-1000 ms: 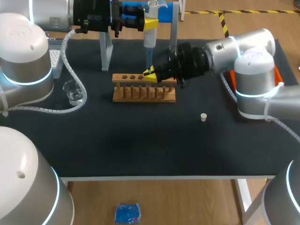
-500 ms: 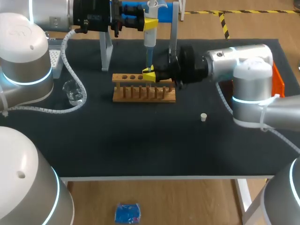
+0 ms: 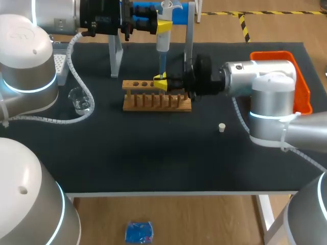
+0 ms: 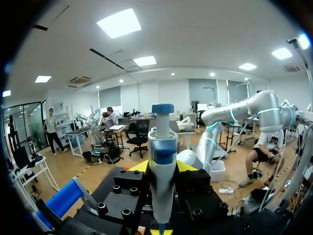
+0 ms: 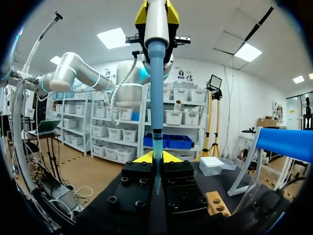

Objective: Invert the test tube, pick up the pipette, mount the tip to pipette, aspirate from beaker and dispense into the tube, eject the tip, return the pipette, and cap with the stopper.

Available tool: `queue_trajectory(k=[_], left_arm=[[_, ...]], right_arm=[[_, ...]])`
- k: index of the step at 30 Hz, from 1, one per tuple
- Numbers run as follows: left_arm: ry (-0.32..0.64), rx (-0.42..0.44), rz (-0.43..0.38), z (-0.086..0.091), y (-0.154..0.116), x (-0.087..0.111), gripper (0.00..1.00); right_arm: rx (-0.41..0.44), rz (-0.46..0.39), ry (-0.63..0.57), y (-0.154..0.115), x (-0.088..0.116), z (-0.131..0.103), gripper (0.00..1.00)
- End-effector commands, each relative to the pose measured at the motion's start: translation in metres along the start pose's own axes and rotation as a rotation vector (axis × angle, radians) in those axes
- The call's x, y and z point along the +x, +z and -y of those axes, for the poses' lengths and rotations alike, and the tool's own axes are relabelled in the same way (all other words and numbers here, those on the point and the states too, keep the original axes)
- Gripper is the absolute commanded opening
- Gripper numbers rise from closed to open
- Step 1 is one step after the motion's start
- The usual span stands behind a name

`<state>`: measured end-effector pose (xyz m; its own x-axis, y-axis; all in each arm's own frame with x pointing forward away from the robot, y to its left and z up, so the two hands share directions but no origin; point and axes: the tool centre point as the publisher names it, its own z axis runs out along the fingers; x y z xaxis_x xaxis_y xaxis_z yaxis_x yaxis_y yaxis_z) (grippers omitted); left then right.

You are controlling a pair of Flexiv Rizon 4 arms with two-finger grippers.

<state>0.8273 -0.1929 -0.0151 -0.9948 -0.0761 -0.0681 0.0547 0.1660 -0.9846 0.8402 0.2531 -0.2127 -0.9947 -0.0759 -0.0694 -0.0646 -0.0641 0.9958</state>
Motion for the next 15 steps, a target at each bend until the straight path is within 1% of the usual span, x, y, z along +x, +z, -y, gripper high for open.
queue_trajectory(k=[1,15], left_arm=[[0.000,0.002,0.002,-0.0026,0.0001,0.0009,0.00],[0.000,0.002,0.002,-0.0026,0.0001,0.0009,0.00]], right_arm=[[-0.006,0.018,-0.012,-0.0009,0.0013,-0.0042,0.00],[-0.009,0.029,-0.021,-0.0022,-0.0023,-0.0116,0.00]])
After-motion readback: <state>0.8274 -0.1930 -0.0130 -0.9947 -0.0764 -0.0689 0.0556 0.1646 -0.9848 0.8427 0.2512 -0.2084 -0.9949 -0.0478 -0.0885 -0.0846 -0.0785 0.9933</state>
